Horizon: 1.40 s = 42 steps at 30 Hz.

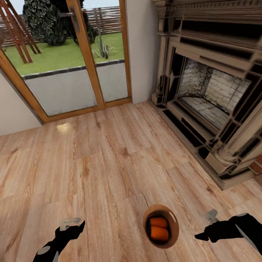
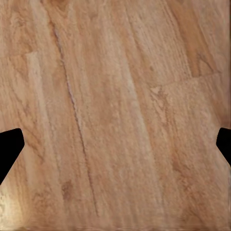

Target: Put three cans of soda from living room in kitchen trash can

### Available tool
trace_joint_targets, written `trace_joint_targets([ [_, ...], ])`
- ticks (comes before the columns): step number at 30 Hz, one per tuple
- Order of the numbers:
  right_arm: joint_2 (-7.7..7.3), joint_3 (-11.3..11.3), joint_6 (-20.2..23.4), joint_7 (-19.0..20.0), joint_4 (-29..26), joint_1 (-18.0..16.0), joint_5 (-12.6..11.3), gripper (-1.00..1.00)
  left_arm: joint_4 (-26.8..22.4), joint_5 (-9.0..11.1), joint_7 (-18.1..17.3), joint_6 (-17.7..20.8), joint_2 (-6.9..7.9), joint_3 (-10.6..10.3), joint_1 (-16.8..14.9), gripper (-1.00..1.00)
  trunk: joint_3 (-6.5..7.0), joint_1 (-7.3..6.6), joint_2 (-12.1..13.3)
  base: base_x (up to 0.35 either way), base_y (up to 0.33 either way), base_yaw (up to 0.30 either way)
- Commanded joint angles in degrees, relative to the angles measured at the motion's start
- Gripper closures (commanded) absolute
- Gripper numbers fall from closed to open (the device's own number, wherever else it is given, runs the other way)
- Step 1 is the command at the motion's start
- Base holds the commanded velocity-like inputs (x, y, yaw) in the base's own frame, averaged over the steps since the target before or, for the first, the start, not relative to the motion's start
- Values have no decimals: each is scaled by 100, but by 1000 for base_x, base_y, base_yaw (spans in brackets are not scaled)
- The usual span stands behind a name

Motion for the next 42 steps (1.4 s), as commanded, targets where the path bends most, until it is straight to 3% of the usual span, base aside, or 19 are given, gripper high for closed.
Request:
trace_joint_targets([
  [1, -4, -1, -88, 1, 0, 38, 0, -100, 86, 1, 1, -8, 1, -41, 0, -100, 19, -23, 42, 0, 0, 0],
  [6, -12, -25, -249, -7, 1, 132, -4, -100, 255, 10, 6, -25, 1, -79, 0, -100, 108, -132, 242, 0, 0, 0],
  [8, -111, -55, -323, -14, -6, 220, -34, -100, 527, 37, 9, -52, 3, -86, 0, -100, 144, -176, 322, 0, 0, 0],
  [12, -165, -61, -376, -19, 11, 250, -50, -100, 685, 59, 12, -75, 32, -73, 5, -100, 216, -264, 483, 0, 0, 0],
  [14, -167, -62, -512, -21, 20, 260, -52, -100, 703, 49, 15, -79, 38, -71, 6, -100, 252, -308, 563, 0, 0, 0],
  [15, -162, -66, -894, -40, 44, 366, -55, -100, 913, 58, 32, -115, 40, -70, 8, -100, 270, -330, 603, 0, 0, 0],
  [18, -161, -64, -1011, -223, 69, 439, -64, -100, 1071, 60, 48, -146, 38, -70, 8, -100, 324, -396, 723, 0, 0, 0],
  [26, -158, -64, -1090, -516, 142, 531, -78, -100, 1301, 28, 71, -280, 49, -65, 8, -100, 467, -572, 1044, 0, 0, 0],
  [36, -164, -190, -1128, -564, 186, 791, -80, -100, 2268, 69, 76, -630, 84, -46, 10, -100, 647, -791, 1445, 0, 0, 0],
  [42, -166, -338, -1298, -760, 668, 934, -84, -100, 2801, 67, 183, -974, 250, -45, 16, -100, 755, -923, 1686, 0, 0, 0],
])
